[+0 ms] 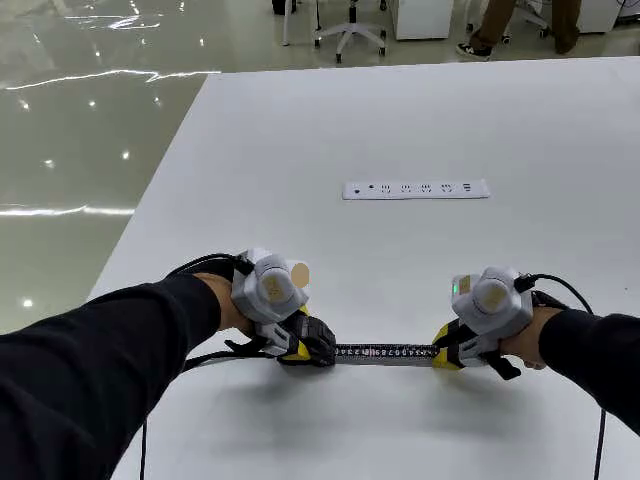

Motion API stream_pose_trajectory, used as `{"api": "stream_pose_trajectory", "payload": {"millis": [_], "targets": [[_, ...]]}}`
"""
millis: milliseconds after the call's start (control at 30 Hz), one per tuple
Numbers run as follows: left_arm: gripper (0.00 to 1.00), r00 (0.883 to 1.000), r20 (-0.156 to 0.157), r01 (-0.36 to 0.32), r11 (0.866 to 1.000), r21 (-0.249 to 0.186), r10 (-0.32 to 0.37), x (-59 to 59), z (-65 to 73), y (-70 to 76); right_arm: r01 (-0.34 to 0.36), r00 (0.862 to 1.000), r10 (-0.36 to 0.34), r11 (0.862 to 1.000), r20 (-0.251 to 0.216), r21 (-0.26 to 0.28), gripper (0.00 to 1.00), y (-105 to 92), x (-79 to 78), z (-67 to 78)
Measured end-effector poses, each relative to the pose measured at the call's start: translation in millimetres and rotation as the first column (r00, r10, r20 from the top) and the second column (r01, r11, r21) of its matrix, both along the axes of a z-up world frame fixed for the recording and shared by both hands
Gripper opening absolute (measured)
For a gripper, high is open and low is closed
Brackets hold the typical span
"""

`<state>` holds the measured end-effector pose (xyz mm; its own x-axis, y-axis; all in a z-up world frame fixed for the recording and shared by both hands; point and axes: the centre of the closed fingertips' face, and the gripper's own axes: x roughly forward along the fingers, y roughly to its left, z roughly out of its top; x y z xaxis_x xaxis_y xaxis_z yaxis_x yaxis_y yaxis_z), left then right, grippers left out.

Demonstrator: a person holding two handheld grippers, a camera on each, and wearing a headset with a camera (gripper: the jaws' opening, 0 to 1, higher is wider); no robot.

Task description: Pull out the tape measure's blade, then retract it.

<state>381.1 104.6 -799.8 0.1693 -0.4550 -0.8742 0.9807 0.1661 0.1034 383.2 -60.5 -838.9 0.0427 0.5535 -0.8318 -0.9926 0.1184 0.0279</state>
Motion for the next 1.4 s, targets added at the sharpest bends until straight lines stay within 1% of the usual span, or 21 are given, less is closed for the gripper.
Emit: {"api": "stream_pose_trajectory", "payload": {"millis": [500, 1400], "targets": [[0.3, 1.0, 0.0, 0.0, 1.0, 0.001, 0.0, 0.1, -0.1, -0.1, 0.007, 1.0, -0.007, 1.0, 0.001, -0.005, 0.08, -8.0, 0.0, 0.2], [0.3, 1.0, 0.006, -0.003, 1.0, 0.001, 0.003, -0.4, -0.4, -0.4, 0.029, 1.0, -0.029, 0.999, -0.001, -0.026, 0.08, -29.7, 1.2, -3.1]]}}
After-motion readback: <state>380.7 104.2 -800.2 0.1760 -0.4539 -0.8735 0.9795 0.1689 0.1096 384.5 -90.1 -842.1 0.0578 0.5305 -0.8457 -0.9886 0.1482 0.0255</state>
